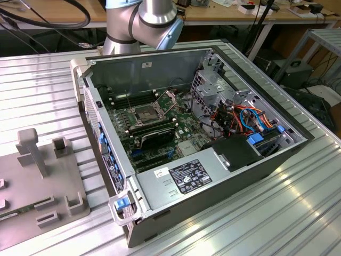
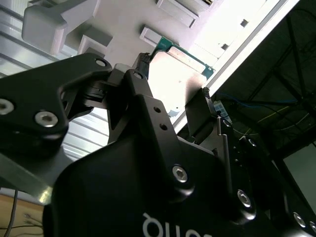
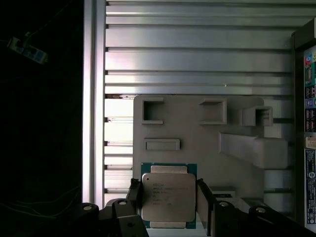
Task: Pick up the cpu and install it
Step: 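Pick up the cpu and move it towards the insertion slot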
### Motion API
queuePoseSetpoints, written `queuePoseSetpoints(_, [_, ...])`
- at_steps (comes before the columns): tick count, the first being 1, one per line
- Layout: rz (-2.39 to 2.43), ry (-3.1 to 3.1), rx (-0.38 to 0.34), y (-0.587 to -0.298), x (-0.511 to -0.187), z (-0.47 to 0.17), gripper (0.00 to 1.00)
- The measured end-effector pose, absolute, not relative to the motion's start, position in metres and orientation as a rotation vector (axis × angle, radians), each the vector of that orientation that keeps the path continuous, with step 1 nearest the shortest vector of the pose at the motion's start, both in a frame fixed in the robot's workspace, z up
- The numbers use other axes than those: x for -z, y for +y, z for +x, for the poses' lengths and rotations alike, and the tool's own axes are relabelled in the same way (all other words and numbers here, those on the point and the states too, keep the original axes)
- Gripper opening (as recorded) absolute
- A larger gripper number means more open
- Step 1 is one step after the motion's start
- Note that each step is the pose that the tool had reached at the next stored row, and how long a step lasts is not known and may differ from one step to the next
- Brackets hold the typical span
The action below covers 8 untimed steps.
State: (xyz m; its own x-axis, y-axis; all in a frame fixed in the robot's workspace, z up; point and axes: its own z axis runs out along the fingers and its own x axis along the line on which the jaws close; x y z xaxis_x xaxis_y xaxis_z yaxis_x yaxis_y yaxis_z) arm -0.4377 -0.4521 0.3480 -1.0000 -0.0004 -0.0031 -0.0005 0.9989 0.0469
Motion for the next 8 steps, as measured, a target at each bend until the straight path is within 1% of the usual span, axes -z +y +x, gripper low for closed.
queuePoseSetpoints(8, [-0.001,3.138,-0.074,-0.4521,-0.3526,-0.4377,0.55])
